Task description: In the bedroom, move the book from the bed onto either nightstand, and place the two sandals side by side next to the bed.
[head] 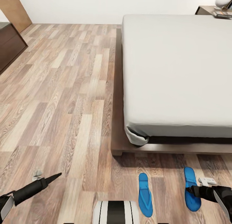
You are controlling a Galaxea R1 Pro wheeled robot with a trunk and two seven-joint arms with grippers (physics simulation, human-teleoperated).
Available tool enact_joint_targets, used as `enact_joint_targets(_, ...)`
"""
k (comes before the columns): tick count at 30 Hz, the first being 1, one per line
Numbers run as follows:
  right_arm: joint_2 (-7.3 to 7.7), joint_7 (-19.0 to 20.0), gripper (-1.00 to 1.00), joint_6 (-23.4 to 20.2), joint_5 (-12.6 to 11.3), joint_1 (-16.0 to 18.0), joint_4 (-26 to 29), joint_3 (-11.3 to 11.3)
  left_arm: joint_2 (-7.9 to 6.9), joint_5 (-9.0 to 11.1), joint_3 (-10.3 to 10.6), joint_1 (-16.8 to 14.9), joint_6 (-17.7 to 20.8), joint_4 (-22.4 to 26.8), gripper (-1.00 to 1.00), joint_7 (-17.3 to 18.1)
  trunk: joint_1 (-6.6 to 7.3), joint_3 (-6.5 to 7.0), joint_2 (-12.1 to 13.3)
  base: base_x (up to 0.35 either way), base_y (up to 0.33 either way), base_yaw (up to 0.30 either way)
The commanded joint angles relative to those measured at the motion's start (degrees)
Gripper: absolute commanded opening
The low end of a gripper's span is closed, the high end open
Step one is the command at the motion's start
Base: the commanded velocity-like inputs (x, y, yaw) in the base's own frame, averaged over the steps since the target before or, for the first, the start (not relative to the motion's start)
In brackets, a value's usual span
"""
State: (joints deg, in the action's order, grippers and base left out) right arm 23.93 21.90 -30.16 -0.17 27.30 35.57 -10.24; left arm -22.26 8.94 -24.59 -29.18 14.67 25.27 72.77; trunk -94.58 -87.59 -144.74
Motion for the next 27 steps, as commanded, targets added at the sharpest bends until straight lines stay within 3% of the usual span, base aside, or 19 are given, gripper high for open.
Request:
enact_joint_targets(1,-0.01,0.2,-1.00,-0.4,0.0,0.0,0.1,-0.2,-0.26,1.4,-0.8,-0.2,5.1,2.3,1.00,2.8,-0.01,-0.04,0.0,0.135,0.304,0.000)
enact_joint_targets(2,0.01,0.2,-1.00,-0.4,0.1,0.0,0.1,-0.2,-0.31,2.0,-1.0,-0.2,6.7,3.1,1.00,3.6,-0.01,-0.04,0.0,0.136,0.304,0.000)
enact_joint_targets(3,-0.01,0.2,-1.00,-0.4,0.1,0.0,0.1,-0.2,-0.37,4.1,-1.5,-0.3,11.1,5.5,1.00,6.1,-0.01,-0.04,0.0,0.138,0.304,0.000)
enact_joint_targets(4,-0.01,0.2,-1.00,-0.4,0.1,0.0,0.1,-0.2,-0.34,5.5,-1.7,-0.4,13.0,6.9,1.00,7.4,-0.01,-0.04,0.0,0.139,0.304,0.000)
enact_joint_targets(8,-0.01,0.2,-1.00,-0.4,0.1,0.0,0.1,-0.2,0.02,7.7,-1.8,-0.4,15.9,9.4,1.00,9.2,-0.01,-0.04,0.0,0.144,0.304,0.000)
enact_joint_targets(12,-0.02,0.2,-1.00,-0.4,0.2,0.0,0.1,-0.2,0.37,8.0,-1.9,-0.4,16.2,9.6,1.00,9.5,-0.01,-0.04,0.0,0.118,0.237,0.000)
enact_joint_targets(20,-0.02,0.2,-1.00,-0.4,0.3,0.0,0.1,-0.2,1.33,8.0,-1.8,-0.4,16.4,9.5,1.00,7.9,-0.01,-0.04,0.0,0.005,0.023,0.000)
enact_joint_targets(27,-0.02,0.2,-1.00,-0.4,0.3,0.0,0.1,-0.1,1.43,8.0,-1.8,-0.4,16.3,9.5,1.00,6.7,-0.01,-0.04,0.0,-0.273,0.001,0.000)
